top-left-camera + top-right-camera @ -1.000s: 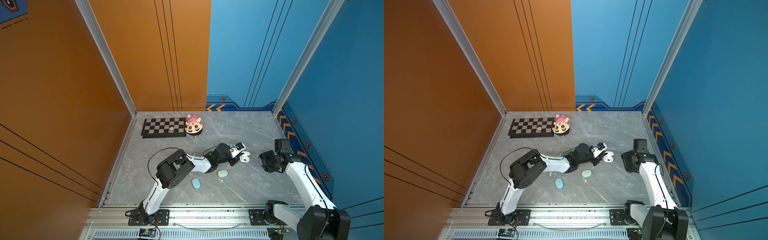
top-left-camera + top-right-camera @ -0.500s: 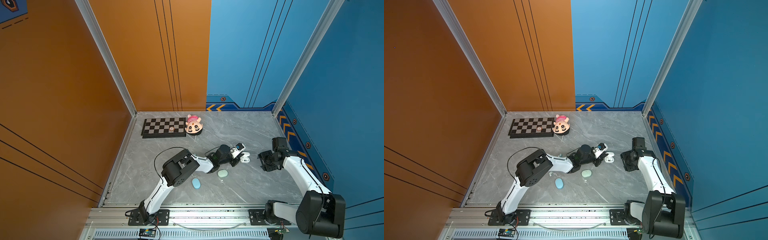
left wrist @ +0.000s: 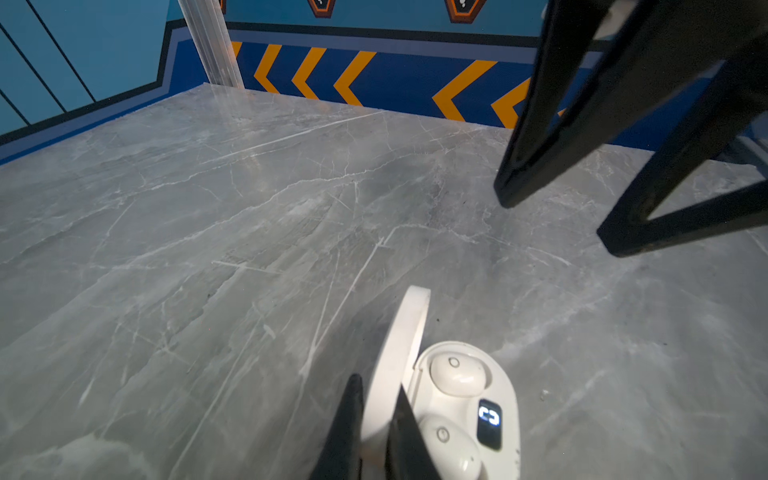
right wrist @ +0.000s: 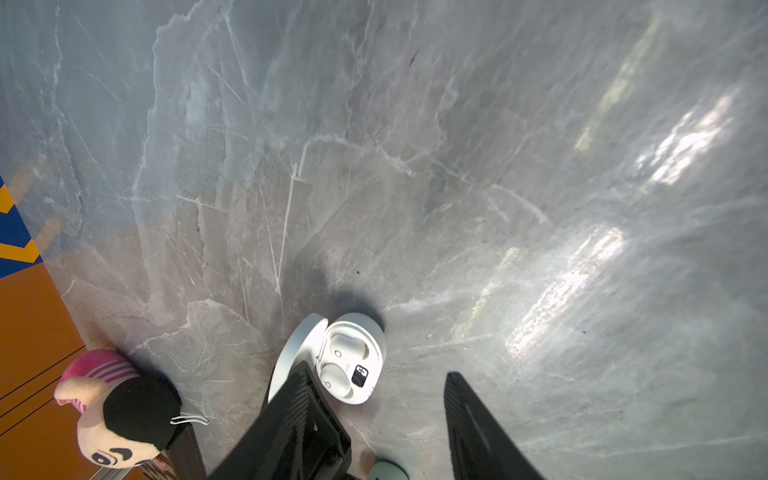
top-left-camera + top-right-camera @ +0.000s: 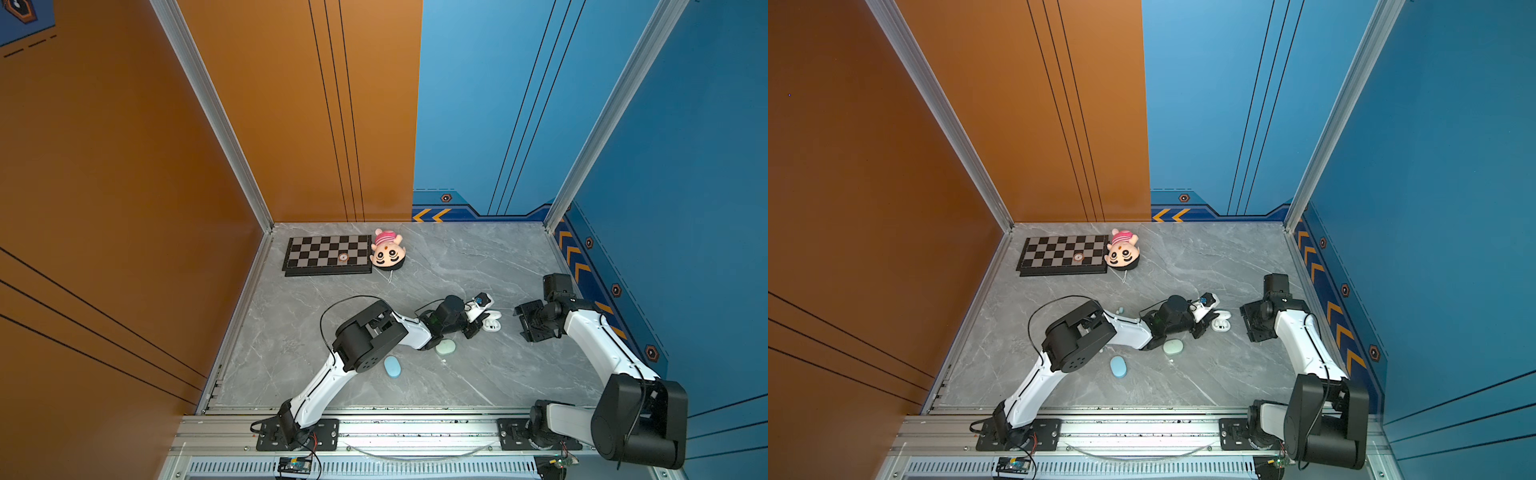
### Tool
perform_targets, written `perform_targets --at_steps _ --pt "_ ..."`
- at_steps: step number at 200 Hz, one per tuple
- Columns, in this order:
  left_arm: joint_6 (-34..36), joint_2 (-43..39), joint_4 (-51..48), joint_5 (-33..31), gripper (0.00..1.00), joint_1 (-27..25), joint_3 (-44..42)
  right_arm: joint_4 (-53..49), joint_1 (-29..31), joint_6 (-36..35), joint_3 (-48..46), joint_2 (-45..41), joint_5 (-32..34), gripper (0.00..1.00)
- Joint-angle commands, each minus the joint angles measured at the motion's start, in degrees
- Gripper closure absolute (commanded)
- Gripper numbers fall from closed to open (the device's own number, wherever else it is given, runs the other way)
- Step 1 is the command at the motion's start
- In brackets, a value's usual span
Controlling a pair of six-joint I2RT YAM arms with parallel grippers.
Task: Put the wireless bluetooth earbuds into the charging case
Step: 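Set the white case down with the left gripper while the right gripper moves off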
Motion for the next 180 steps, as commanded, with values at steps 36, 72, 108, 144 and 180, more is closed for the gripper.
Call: perform_targets --at_steps 36,72,108,144,180 --pt "0.4 1.3 0.9 -0.4 0.72 -0.3 1.7 0.0 -0.4 -0.3 2.3 1.3 0.2 0.41" --pt "-0.4 -0.9 2.0 -2.2 0.52 -0.3 -0.5 0.1 -0.1 -1.1 3.1 1.5 -1.2 0.33" --pt "-2.8 -12.4 5.6 -3.4 0.24 1.0 -10.4 -0.2 0.6 -7.6 5.9 3.0 -2.3 0.18" --pt "-6.9 -28.7 5.5 -3.4 0.02 4.1 -24.3 -2.2 1.3 -13.7 8.7 8.2 -4.0 0.13" --pt "-21.8 -43.8 2.9 -2.8 0.02 10.5 -35.8 -4.6 4.1 -18.9 12.5 14.0 -1.7 0.12"
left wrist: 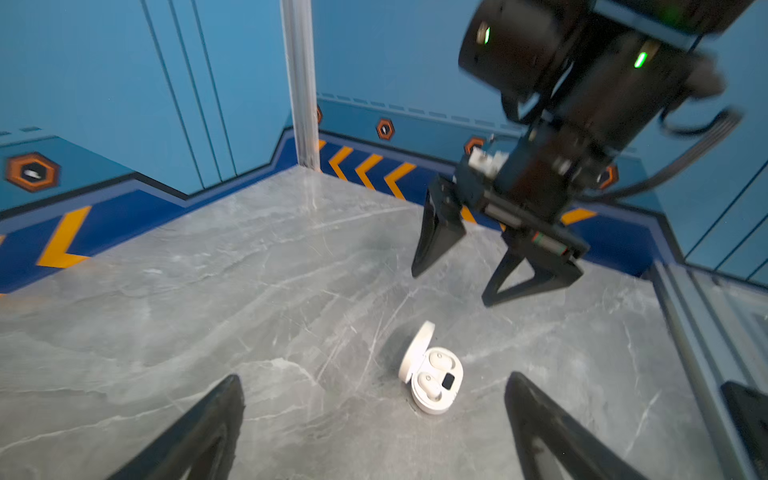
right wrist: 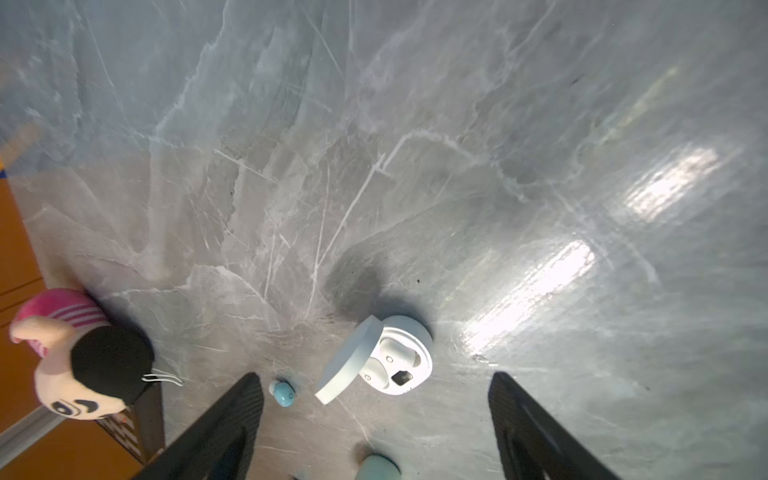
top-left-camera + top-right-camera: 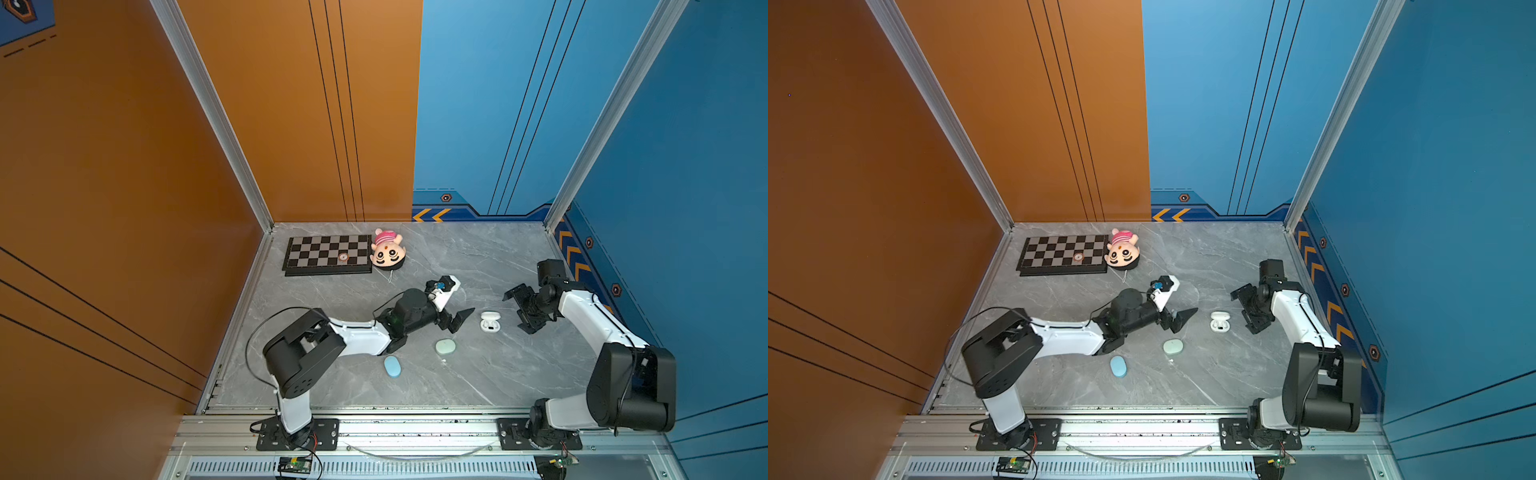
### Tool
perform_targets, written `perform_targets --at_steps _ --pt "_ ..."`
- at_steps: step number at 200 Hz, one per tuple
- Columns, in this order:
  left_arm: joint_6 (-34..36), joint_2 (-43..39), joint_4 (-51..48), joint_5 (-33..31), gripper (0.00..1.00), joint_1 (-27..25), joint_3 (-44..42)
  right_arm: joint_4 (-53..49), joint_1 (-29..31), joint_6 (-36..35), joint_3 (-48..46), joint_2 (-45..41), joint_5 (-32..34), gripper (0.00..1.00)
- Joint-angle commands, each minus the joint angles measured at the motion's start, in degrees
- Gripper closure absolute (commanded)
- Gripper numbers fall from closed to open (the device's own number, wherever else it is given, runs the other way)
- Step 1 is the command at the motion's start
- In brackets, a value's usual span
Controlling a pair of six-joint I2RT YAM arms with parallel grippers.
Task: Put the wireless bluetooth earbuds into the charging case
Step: 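Set the white case down with the left gripper while the right gripper moves off, then grasp the light blue case with the right gripper while the left arm draws back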
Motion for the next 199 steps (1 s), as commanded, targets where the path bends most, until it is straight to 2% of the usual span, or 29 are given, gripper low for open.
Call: perform_targets --at_steps 1,19,39,120,199 --pt "-12.5 -6.7 -2.2 0.2 0.02 4.4 -6.1 -3.7 1.7 -5.7 3.1 2.7 1.4 0.12" --pt "-19.2 -11.7 -8.0 2.0 0.02 8.2 -8.8 -4.3 3.3 -6.8 4.9 5.2 2.1 0.13" --pt "-21.9 -15.5 -12.3 3.1 0.02 10.7 -11.0 -5.3 5.0 -7.6 6.7 7.8 3.3 0.15" --pt "-20.0 -24.1 -27.4 2.2 0.02 13.9 -10.4 -7.1 8.5 -8.6 4.7 9.5 6.9 0.19" --pt "-16.5 -27.2 -44.9 2.5 0.02 18.0 -4.7 -7.1 8.9 -8.9 -1.3 2.6 7.0 0.21"
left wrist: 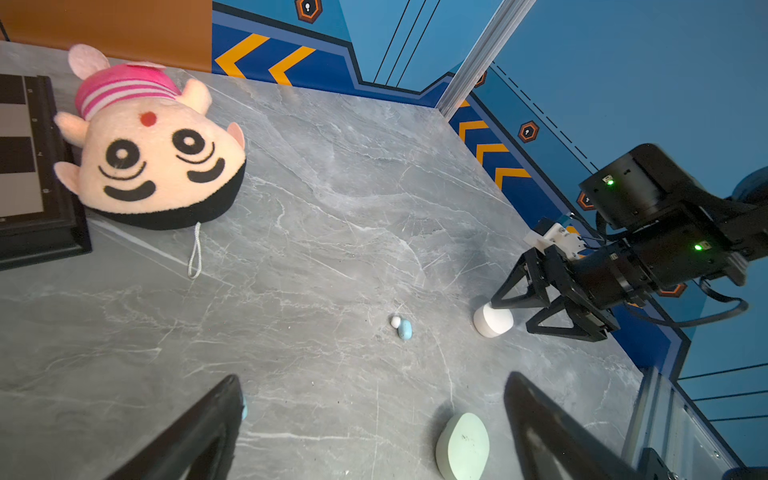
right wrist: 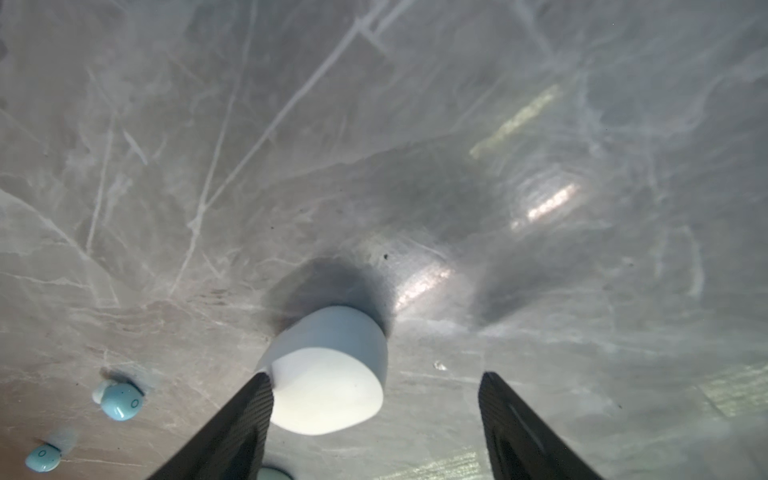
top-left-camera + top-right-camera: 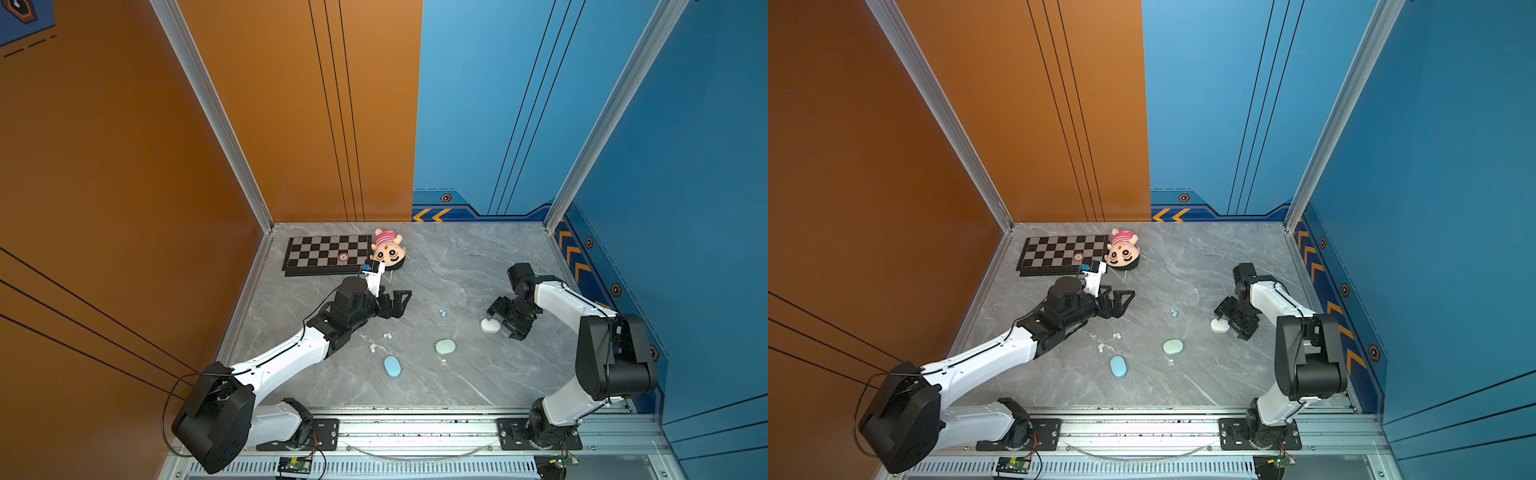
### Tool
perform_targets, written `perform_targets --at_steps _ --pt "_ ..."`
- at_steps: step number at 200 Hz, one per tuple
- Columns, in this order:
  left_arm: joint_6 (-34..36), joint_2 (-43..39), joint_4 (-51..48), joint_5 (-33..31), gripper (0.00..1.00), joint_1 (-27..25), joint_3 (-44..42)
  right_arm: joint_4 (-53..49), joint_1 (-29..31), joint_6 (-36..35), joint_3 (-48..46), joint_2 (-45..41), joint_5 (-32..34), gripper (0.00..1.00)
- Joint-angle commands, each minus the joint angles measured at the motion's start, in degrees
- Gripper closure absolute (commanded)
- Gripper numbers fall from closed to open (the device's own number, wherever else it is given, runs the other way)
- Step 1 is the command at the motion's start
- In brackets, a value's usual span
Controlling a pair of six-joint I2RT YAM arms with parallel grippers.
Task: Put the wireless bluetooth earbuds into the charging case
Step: 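Grasp the light blue case with the right gripper while the left arm draws back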
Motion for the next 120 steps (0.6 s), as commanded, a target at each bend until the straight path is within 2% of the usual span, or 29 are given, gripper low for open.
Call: perform_targets --at_steps 1,25,45,74,103,120 --pt "2.1 -1.3 -8.2 1.0 0.02 1.4 3.0 -1.9 0.6 -0.7 -1.5 -4.2 1.3 0.21" --pt "1.2 -1.7 -11.6 2.8 0.02 3.9 3.8 -1.9 3.1 -3.5 -0.6 -8.5 0.9 0.23" --pt "0.5 -3.9 -13.2 3.8 0.02 6.1 2.8 -2.0 8.8 -8.5 2.8 -11.0 -2.0 0.25" --pt "2.1 -11.8 -15.0 2.4 0.02 8.3 -0.4 -2.0 24.2 -13.7 7.3 -12.2 -2.7 0.28" --pt "4.1 -19.9 -23.2 0.1 0.02 10.3 -1.2 -0.3 39.4 -17.2 10.0 -9.2 1.2 0.29" --pt "4.6 -25.0 -28.4 -1.4 0.01 11.1 -2.1 2.7 45.4 -17.3 10.7 -6.1 2.0 0.29"
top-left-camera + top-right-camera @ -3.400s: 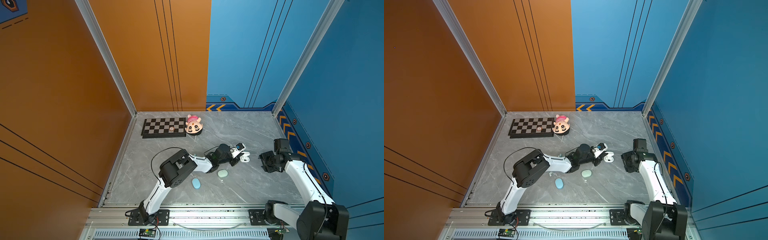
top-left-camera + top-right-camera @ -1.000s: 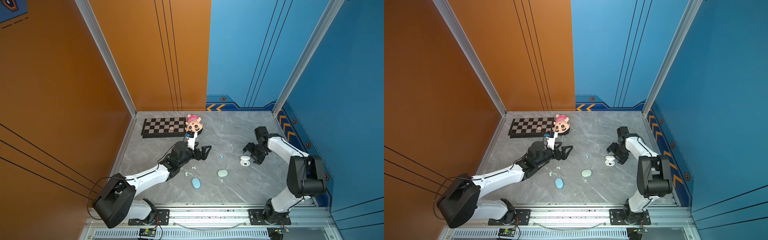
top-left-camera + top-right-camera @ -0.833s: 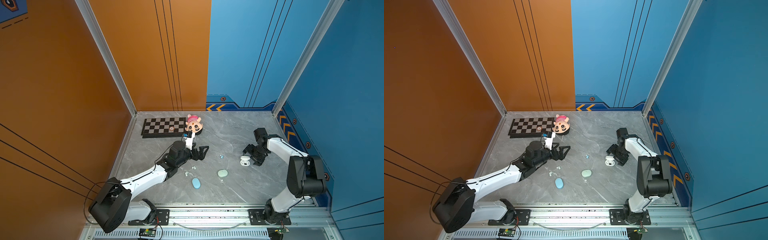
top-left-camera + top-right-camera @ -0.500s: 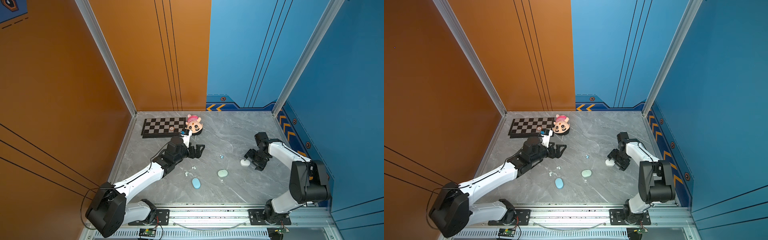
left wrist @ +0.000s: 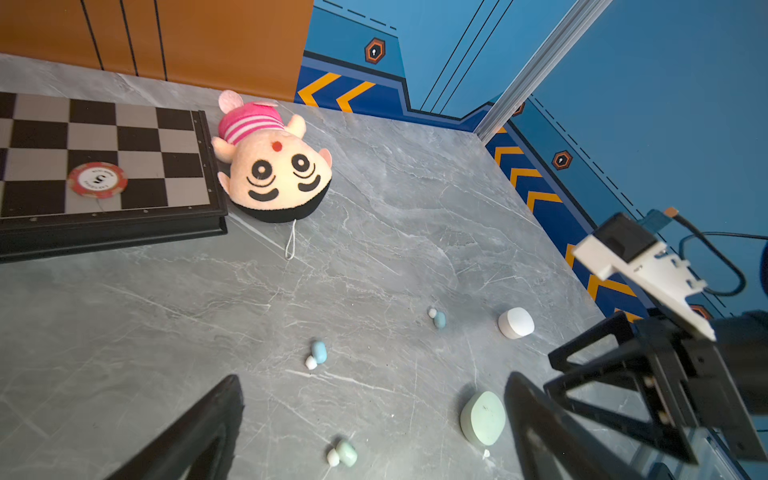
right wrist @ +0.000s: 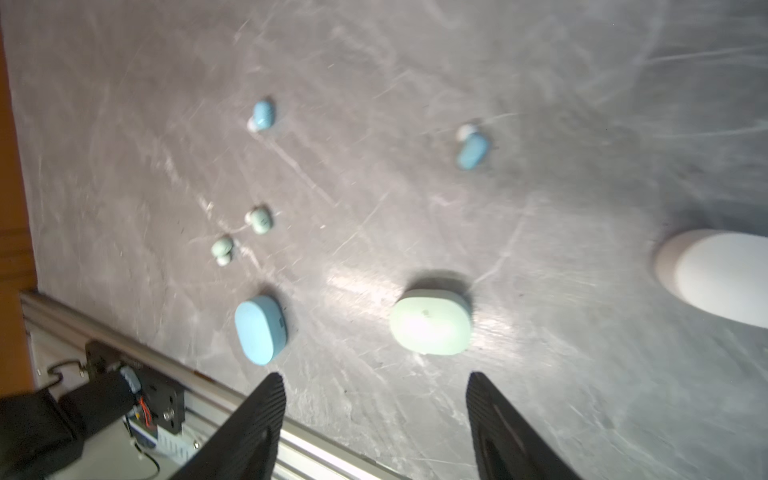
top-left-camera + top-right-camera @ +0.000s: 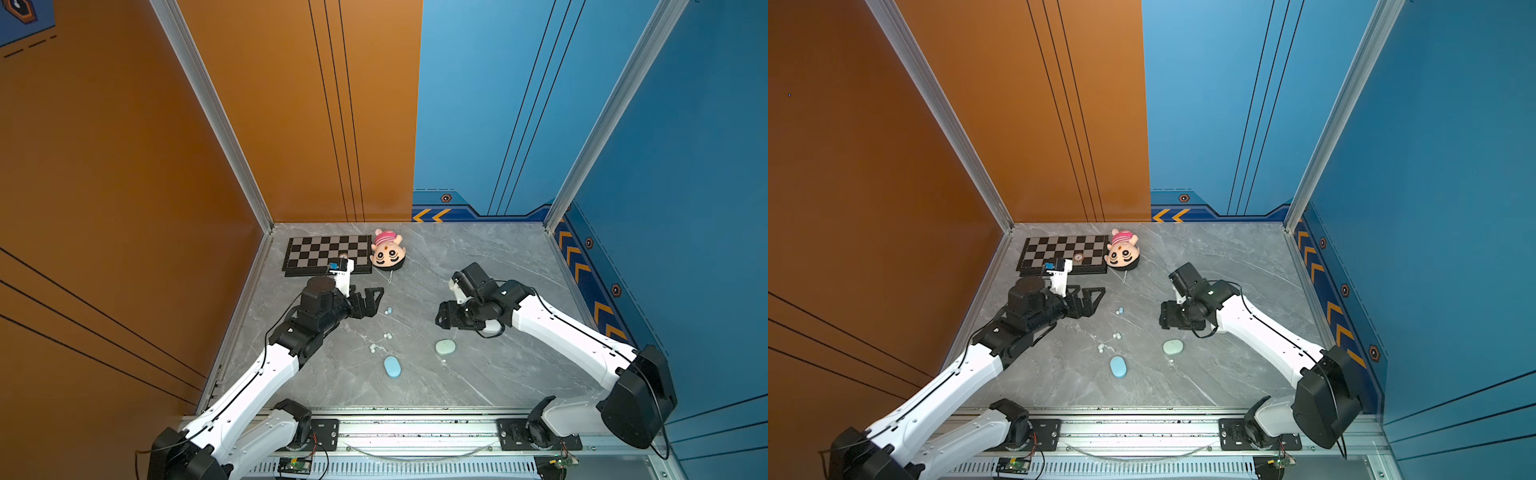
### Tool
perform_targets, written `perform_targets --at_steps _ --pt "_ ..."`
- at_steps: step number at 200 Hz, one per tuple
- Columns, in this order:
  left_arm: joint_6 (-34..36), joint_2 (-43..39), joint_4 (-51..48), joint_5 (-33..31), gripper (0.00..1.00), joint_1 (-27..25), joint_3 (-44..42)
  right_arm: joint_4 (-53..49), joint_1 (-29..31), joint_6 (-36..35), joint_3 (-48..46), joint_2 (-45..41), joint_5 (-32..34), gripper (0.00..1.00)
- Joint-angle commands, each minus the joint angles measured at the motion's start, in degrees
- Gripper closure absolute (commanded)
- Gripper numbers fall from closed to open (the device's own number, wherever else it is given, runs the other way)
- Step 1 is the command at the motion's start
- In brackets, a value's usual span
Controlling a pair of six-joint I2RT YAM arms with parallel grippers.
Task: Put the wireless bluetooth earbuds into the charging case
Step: 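Grasp the light blue case with the right gripper while the left arm draws back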
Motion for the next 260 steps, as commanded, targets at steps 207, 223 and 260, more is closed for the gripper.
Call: perform_targets --at_steps 207,223,260 --pt "2.0 -31.6 -26.6 -11.6 0.03 2.6 -6.2 -8.4 22.8 -3.5 23.7 34.6 8.2 0.31" --pt "2.2 -31.6 -26.7 -11.6 0.03 2.7 -6.1 -9.4 23.1 -3.5 24.0 35.4 8.5 0.31" --pt "2.3 -31.2 -26.7 -10.6 0.03 2.8 -5.5 -11.1 23.7 -4.3 24.3 36.5 10.0 0.31"
